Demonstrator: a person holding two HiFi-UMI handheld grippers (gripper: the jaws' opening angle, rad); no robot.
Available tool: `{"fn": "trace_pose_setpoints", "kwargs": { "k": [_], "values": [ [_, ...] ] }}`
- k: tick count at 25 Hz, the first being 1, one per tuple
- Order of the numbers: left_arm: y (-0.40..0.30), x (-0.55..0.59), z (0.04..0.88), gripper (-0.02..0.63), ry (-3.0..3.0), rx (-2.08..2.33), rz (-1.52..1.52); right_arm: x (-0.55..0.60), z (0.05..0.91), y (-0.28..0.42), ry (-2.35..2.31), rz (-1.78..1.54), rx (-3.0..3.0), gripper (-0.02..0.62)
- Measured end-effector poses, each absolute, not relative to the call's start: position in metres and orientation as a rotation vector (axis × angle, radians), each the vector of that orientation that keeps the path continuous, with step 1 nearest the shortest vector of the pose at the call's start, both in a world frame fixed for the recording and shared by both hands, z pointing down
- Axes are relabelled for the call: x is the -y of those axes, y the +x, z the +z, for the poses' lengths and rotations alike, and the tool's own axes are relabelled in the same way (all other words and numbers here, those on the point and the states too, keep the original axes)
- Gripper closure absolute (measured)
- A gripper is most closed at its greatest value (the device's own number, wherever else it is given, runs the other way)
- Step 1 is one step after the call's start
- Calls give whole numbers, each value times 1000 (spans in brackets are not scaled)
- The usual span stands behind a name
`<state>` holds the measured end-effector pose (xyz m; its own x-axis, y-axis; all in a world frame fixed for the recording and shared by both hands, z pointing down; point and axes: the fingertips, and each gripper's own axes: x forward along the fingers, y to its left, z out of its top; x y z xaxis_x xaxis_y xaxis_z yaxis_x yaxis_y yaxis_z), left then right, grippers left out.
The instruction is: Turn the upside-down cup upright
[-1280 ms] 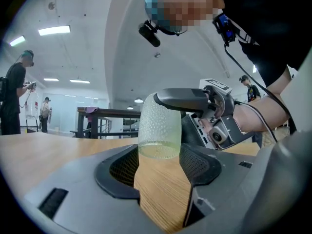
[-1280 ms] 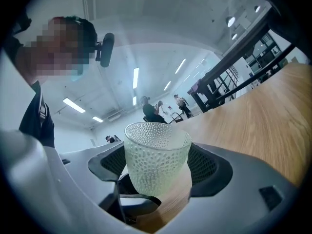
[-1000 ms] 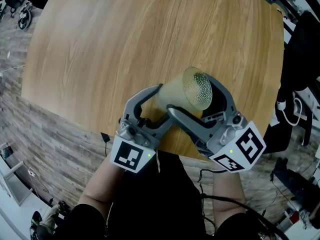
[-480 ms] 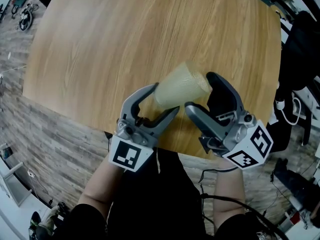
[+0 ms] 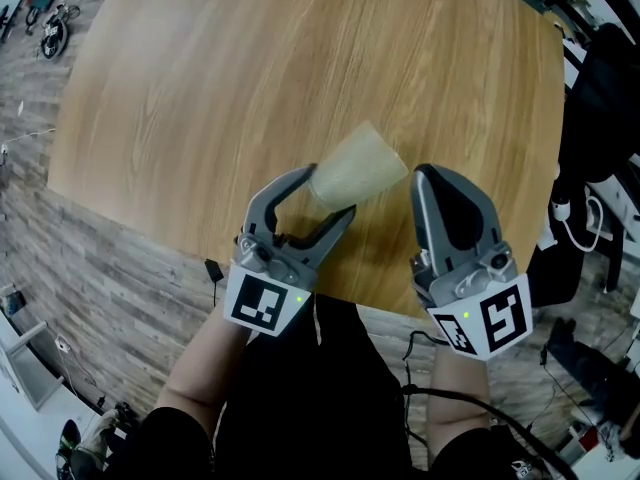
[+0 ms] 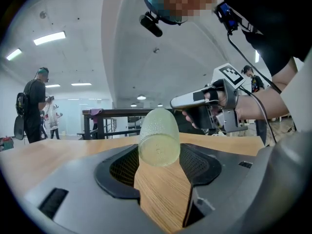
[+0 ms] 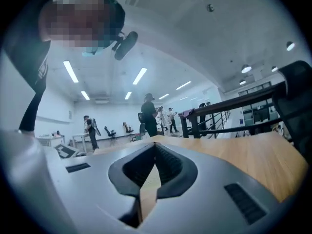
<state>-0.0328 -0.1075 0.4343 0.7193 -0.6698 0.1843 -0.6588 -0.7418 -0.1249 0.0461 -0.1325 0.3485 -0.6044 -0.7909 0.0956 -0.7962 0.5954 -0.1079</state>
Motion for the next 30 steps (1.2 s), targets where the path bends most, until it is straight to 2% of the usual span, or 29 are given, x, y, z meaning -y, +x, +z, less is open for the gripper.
{"fn": "trace_pose_setpoints", "kwargs": {
  "k": [6,30],
  "values": [
    [-28,106,434,339,-2853,-1086,-364,133,355,19,1280,-15,2629,581],
    [-10,103,439,356,-2921,-1002,-352,150,477,30,1252,429,2363,581]
  ]
}}
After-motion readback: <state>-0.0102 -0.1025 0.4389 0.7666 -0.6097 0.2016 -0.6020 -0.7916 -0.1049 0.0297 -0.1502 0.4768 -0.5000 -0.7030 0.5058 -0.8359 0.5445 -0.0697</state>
